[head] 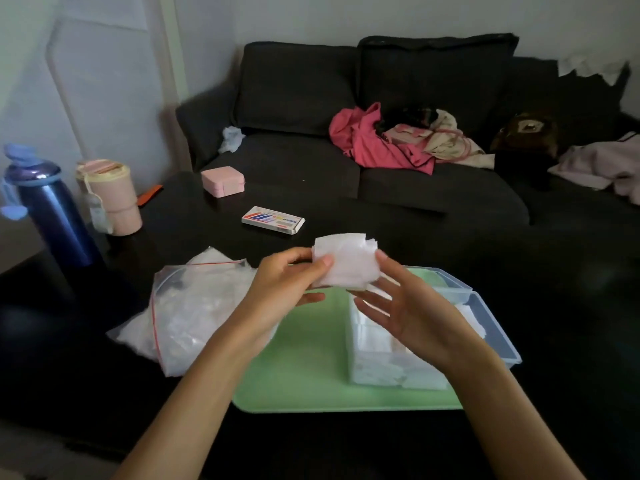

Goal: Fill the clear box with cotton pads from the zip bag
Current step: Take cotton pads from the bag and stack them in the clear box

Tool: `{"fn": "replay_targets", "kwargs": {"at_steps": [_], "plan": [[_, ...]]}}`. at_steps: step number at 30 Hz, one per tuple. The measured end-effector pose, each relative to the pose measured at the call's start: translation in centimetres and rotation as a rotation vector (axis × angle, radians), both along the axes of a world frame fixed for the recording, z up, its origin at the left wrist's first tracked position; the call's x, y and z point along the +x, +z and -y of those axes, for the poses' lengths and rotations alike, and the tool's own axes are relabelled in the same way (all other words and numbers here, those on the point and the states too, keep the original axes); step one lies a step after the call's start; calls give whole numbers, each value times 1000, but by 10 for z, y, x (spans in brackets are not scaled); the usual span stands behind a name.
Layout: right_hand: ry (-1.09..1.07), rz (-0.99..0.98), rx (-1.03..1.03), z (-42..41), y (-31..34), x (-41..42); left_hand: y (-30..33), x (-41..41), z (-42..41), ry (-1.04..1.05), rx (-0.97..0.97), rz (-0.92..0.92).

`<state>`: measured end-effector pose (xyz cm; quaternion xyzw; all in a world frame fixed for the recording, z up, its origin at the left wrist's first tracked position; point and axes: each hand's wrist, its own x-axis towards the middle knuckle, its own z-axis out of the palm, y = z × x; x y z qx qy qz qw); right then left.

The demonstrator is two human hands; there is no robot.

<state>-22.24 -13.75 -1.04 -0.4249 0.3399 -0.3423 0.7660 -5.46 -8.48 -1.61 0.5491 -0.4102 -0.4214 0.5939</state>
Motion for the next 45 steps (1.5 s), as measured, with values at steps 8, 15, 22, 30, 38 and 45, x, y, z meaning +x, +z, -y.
{"fn": "replay_targets", "kwargs": {"at_steps": [8,15,22,30,38,45], "plan": [[123,-185,44,11,7,-29,-10,-26,13,-41,17,79],[104,-69,-92,16,7,-58,-6,-52,20,-118,-338,419],[130,-271,-442,28,3,-78,-11,-54,28,-140,-323,378],[31,-213,-208,37,-9,-86,-12,-57,30,-214,-48,112],[-83,-368,-378,33,-19,-77,-18,-60,33,-120,-65,222],[-313,-270,-124,34,-17,-72,-1,-50,33,-84,-85,70]]}}
